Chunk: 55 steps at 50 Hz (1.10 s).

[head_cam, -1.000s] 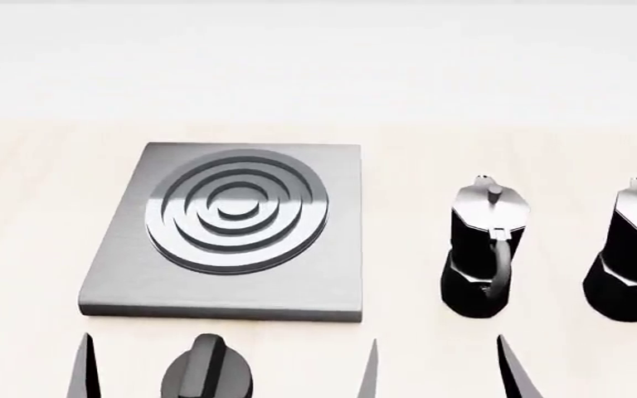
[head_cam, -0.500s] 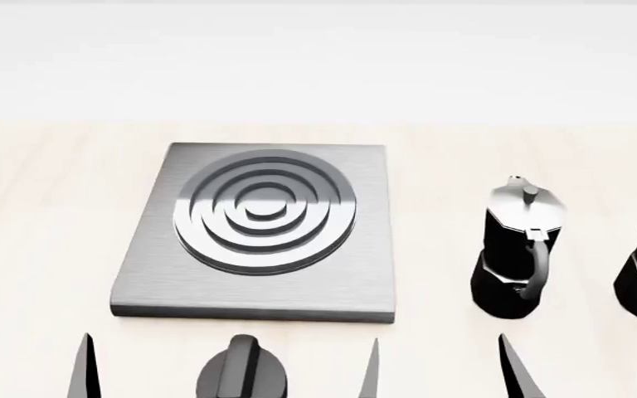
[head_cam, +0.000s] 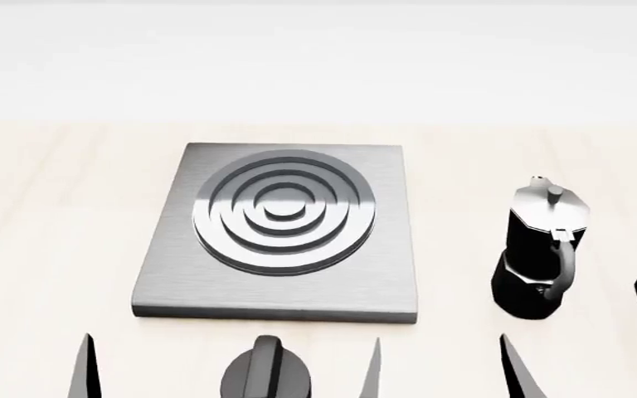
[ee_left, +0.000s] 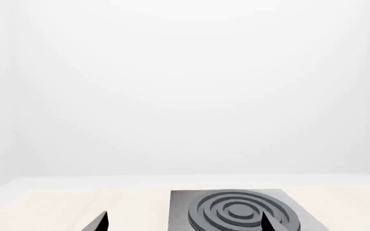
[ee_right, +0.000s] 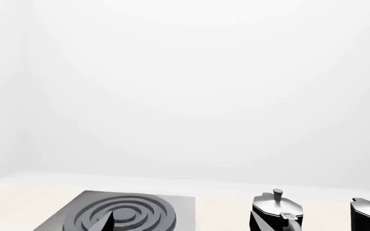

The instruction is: Put both moka pots on the stove.

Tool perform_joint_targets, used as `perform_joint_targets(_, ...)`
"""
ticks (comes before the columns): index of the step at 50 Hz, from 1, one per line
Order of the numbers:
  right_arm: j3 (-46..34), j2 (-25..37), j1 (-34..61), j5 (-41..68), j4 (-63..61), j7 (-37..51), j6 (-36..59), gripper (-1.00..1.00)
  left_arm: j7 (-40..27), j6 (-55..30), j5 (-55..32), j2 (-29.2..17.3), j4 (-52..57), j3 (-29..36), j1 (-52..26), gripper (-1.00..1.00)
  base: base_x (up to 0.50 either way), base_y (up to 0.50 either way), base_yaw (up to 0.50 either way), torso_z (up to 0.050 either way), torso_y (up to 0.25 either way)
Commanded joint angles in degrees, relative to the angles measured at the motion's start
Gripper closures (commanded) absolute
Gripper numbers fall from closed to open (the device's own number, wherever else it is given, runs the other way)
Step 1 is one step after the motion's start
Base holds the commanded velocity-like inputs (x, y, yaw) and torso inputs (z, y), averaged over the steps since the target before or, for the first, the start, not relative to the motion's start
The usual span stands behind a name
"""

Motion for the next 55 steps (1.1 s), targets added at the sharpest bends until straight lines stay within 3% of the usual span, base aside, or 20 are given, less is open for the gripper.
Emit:
perform_joint_targets(1,-0.4,0.2,0.5,-1.2,-0.3,1.1,0.9,-1.00,-0.5,-0.1,-0.2,-0.4,0.2,0.3,-0.1,-1.00,0.00,0.00,0.00,0.000,0.000)
perform_joint_targets(7,3.0,-1.0,4.4,0.3,-2.8,4.6,8.1,-1.00,-0.7,-0.2,-0.1,-0.5,0.6,0.7,0.0,-1.00,0.00,0.00,0.00,0.000,0.000)
perform_joint_targets(12,5.3,-0.2,14.2,6.1,-4.5,3.7,16.8,-1.00,-0.9,-0.6,-0.5,-0.7,0.9,0.5,-0.2,-1.00,0.00,0.00,0.00,0.000,0.000)
perform_joint_targets(21,6.4,2.1,31.3,6.3,6.3,3.2,27.2,-1.00,-1.3,-0.7,-1.1,-1.1,1.1,0.1,-0.4,-1.00,0.00,0.00,0.00,0.000,0.000)
perform_joint_targets(22,7.4,2.0,32.9,8.4,6.2,3.6,33.2,-1.00,-1.3,-0.7,-1.1,-1.1,1.1,0.1,-0.4,-1.00,0.00,0.00,0.00,0.000,0.000)
perform_joint_targets(25,7.5,2.8,35.3,8.5,9.6,2.0,32.1,-1.00,-1.5,-0.8,-1.1,-1.1,1.1,0.3,-0.5,-1.00,0.00,0.00,0.00,0.000,0.000)
perform_joint_targets(33,8.5,6.6,46.2,12.6,20.8,-3.4,41.5,-1.00,-1.6,-0.7,-1.2,-1.3,0.9,0.4,-0.6,-1.00,0.00,0.00,0.00,0.000,0.000)
perform_joint_targets(36,4.4,9.3,48.0,10.8,22.7,-5.8,42.2,-1.00,-1.7,-0.6,-1.4,-1.4,0.8,0.4,-0.7,-1.00,0.00,0.00,0.00,0.000,0.000)
perform_joint_targets(46,6.1,10.6,53.2,15.6,29.7,-9.8,51.2,-1.00,-2.0,-0.3,-1.6,-1.7,0.7,0.4,-0.6,-1.00,0.00,0.00,0.00,0.000,0.000)
perform_joint_targets(55,4.8,12.4,53.8,15.7,34.0,-12.8,50.7,-1.00,-2.2,0.0,-1.6,-1.8,0.4,0.6,-0.6,-1.00,0.00,0.00,0.00,0.000,0.000)
